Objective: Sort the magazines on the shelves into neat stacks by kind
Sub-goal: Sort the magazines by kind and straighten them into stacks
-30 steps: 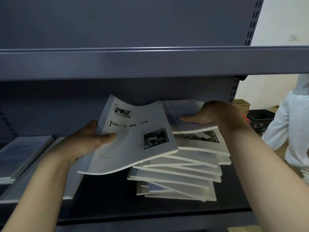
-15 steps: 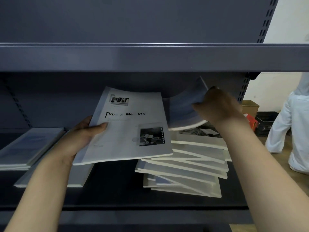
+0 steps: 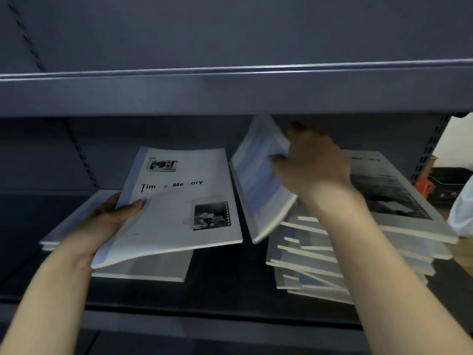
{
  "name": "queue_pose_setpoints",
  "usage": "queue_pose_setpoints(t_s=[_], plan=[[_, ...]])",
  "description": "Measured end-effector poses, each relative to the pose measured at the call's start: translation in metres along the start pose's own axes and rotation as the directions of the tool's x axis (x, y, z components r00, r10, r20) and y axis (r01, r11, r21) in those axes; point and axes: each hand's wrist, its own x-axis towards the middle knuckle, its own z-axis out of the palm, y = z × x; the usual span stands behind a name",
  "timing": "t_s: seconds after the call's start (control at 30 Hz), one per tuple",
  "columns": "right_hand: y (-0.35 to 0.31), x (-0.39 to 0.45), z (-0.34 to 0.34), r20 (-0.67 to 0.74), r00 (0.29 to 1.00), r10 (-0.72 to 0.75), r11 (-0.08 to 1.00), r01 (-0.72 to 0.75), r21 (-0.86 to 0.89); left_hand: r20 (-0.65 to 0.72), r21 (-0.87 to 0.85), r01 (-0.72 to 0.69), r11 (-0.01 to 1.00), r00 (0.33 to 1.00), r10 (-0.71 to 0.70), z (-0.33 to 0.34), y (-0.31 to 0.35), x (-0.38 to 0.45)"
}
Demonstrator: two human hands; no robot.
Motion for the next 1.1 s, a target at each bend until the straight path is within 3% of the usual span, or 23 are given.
queue_pose_setpoints(t_s=[0.27, 0.43, 0.6, 0.8, 1.0, 1.1], plan=[[-0.039, -0.023, 0.077, 0.109, 0.990, 0.087, 0.996, -0.088, 0.009, 0.088, 0.119, 0.008, 0.993, 0.996, -0.019, -0.062, -0.029, 0.014], [-0.059, -0.039, 0.107, 0.048, 0.991, 0.125, 0.989, -0.120, -0.083, 0.095, 0.130, 0.009, 0.991, 0.995, -0.021, -0.085, -0.054, 0.034], [-0.076, -0.049, 0.125, -0.065, 0.984, 0.163, 0.970, -0.172, -0.174, 0.203, 0.137, 0.014, 0.991, 0.978, -0.042, -0.101, -0.064, 0.053], [-0.084, -0.050, 0.130, -0.080, 0.973, 0.216, 0.958, -0.227, -0.172, 0.244, 0.178, 0.033, 0.983, 0.967, -0.076, -0.091, -0.079, 0.081], [-0.087, -0.050, 0.133, -0.098, 0.973, 0.211, 0.945, -0.229, -0.233, 0.082, 0.528, 0.026, 0.849, 0.993, -0.081, -0.080, -0.104, 0.098], [-0.092, -0.047, 0.136, -0.091, 0.972, 0.215, 0.940, -0.231, -0.252, 0.085, 0.655, -0.057, 0.753, 0.996, 0.002, -0.079, -0.108, 0.097]])
